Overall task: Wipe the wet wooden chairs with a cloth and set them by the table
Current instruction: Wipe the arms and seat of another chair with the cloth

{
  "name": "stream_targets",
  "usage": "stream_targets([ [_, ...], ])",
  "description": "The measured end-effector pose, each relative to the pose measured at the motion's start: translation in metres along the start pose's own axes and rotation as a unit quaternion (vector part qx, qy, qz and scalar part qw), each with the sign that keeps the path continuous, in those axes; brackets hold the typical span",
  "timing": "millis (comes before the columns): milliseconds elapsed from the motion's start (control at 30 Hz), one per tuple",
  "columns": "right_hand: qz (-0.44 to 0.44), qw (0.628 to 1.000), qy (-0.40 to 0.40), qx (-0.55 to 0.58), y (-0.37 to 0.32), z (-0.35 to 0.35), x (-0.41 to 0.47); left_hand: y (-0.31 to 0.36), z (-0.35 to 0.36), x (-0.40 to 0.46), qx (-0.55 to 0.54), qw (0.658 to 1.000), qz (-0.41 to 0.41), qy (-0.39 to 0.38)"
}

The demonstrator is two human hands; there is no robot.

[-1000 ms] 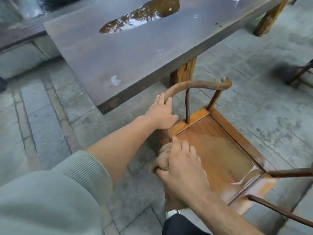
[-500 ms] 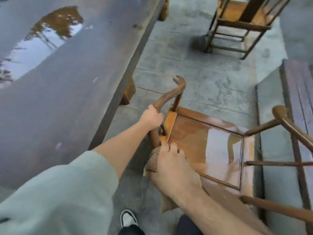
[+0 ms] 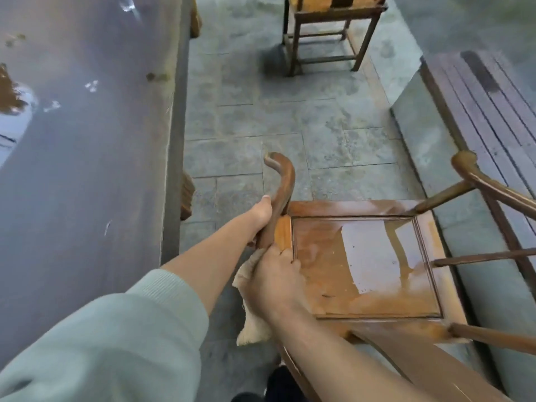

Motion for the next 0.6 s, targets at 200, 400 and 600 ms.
stream_targets([
  [200,0.063,0.997,0.037,-0.002,-0.026,-0.015,0.071,0.076,0.016,0.066,-0.018,0.998,0.059,-0.023],
  [400,0.176,0.982,0.050,0.046,-0.024,-0.026,0.160,0.159,0.006,0.162,0.048,0.985,0.139,0.089],
  [600,0.233,0.969,0.067,0.046,-0.011,-0.049,0.239,0.192,0.019,0.243,0.280,0.949,0.144,0.025],
])
Point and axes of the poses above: each hand's wrist, its own x-axis towards the middle knuckle, its own z-axis out of the palm, y = z × x, the point moved 8 cm from there along x, towards the middle knuckle, and after that the axes turned 14 degrees about -x, right-handed, at the moved point
